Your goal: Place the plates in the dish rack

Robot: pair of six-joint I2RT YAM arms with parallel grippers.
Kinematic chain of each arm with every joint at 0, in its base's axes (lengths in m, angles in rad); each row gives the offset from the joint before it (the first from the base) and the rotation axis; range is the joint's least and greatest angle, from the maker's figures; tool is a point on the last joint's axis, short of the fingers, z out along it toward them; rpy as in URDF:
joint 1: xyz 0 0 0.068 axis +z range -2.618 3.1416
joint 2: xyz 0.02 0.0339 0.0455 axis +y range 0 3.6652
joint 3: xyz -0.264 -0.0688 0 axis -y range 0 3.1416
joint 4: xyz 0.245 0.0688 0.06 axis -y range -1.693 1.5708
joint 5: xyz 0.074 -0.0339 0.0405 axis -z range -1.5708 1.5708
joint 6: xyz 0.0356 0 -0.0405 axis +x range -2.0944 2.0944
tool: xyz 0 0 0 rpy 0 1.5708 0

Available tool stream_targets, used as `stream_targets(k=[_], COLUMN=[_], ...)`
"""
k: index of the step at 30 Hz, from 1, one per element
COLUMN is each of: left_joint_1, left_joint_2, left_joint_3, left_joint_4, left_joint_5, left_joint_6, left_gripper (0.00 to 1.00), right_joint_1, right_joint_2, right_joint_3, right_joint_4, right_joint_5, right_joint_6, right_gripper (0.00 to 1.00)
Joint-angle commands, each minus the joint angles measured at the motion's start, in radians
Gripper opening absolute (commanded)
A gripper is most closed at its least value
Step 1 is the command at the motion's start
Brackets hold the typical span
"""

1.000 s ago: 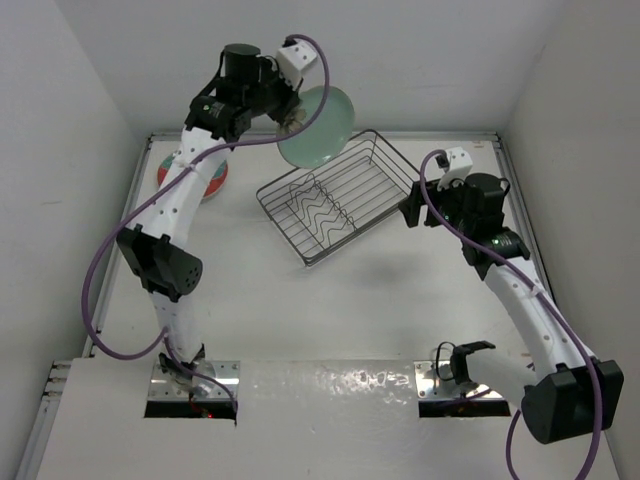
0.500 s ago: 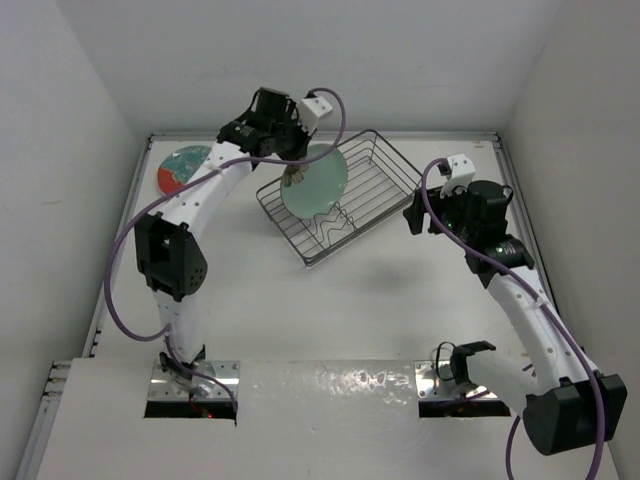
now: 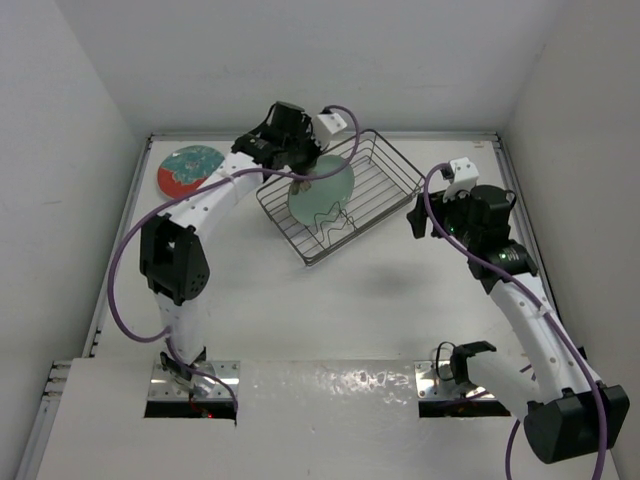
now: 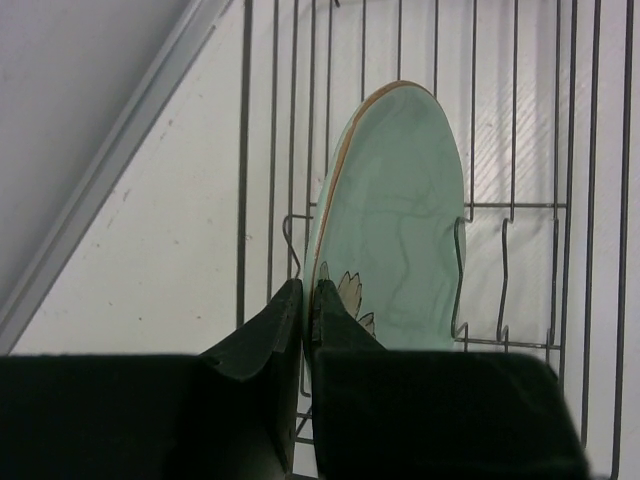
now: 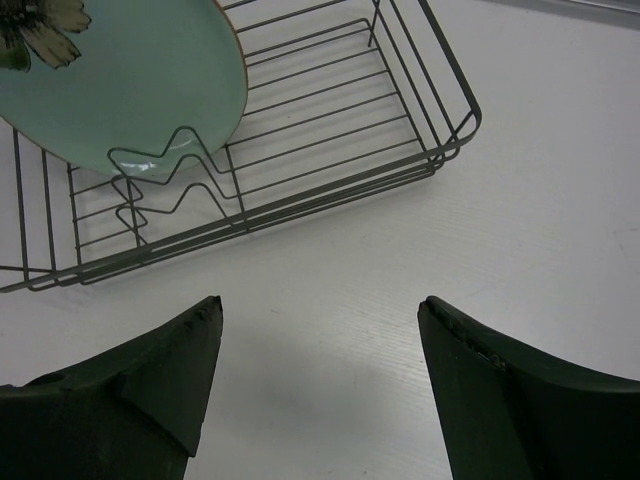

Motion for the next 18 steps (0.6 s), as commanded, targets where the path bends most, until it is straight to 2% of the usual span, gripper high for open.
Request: stream_targets(k=[1,8,9,10,11,14,18], left_joint_1=[-0.004,-0.021,-0.021,-0.021,-0.021,-0.018,0.01], left_joint_2=[-0.078,-0.074,-0.075,-0.075,-0.074,-0.071,-0.061], left_joint_3=[-0.046,-0.095,-0.105,-0.108,-0.106,-0.074,0.056], left_joint_4=[0.112,0.082,0.089,0.093,0.097,0.099,0.082], left_joint_5=[0.011,0.104,0.104,0.106,0.106,0.081,0.072], left_joint_6=[0.026,0.074,0.069,0.065,0.054,0.011,-0.062], left_gripper=[0.0,0.0,0.05,0.14,0.35,0.61,0.79], right_joint_1=[0.007,0.007,0.007,0.007,0.007,0.007,0.007], right_joint_2=[-0.022,-0.014,-0.014,-0.014,-0.014,-0.012,-0.011], right_joint_3=[-0.006,-0.004,-0.006,-0.007,-0.006,-0.006,-0.007], right_joint_4=[0.01,0.007,0.007,0.007,0.005,-0.004,-0.01], right_joint_5=[0.025,0.025,0.025,0.027,0.027,0.027,0.027], right_joint_6=[-0.019,-0.019,-0.019,-0.019,-0.019,-0.019,-0.016], right_gripper=[0.78,0.8,0.8,0.8,0.8,0.81,0.81])
